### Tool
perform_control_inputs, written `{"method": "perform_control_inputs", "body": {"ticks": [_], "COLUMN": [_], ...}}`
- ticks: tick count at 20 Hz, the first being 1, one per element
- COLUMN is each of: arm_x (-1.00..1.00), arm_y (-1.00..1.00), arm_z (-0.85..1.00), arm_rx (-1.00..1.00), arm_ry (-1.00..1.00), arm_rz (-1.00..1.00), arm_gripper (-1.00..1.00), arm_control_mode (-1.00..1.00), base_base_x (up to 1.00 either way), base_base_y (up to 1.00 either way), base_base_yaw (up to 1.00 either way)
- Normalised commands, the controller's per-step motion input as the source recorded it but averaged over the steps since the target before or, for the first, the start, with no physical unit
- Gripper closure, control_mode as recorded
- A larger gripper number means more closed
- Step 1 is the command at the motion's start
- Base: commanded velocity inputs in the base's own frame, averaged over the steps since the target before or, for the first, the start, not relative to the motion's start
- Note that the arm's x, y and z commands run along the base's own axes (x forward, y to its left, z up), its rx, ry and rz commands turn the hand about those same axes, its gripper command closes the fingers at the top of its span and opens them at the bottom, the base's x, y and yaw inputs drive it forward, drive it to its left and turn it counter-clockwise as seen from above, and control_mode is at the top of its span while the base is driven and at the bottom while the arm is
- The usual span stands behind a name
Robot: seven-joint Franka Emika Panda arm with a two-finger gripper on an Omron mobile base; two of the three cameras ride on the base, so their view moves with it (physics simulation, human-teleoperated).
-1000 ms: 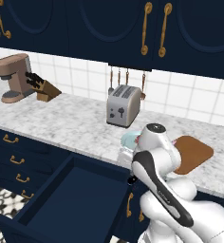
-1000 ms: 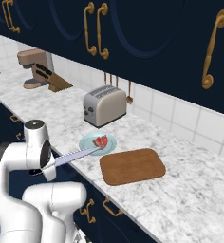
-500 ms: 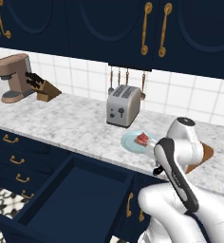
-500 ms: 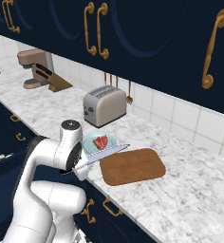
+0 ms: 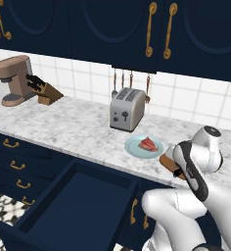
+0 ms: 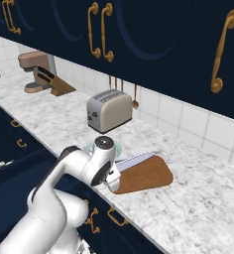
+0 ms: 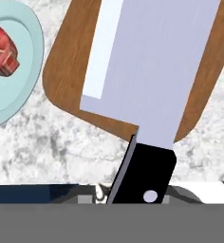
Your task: Pick up the knife from the drawer and place it on the cutting board. Then place the meat from the plate to the cutting board.
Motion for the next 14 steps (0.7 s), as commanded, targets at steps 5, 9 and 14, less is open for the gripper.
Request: {"method": "perform_control_inputs", "body": {"ticks": [5, 9, 14], "arm_x": [0.72, 0.78, 0.48], "arm_y": [-0.41, -0.43, -0.21], "arm_z": [-0.31, -0.16, -0.02], "arm_rx": [0.0, 0.0, 0.0], "arm_ry": [0.02, 0.13, 0.14], "arm_rz": [0.0, 0.0, 0.0], "arm_gripper": [1.0, 1.0, 1.0], "arm_control_mode": [-1.0, -1.0, -1.0], "base_base_x": [0.0, 0.0, 0.0], "base_base_y": [0.0, 0.0, 0.0], "base_base_yaw": [0.0, 0.0, 0.0]}}
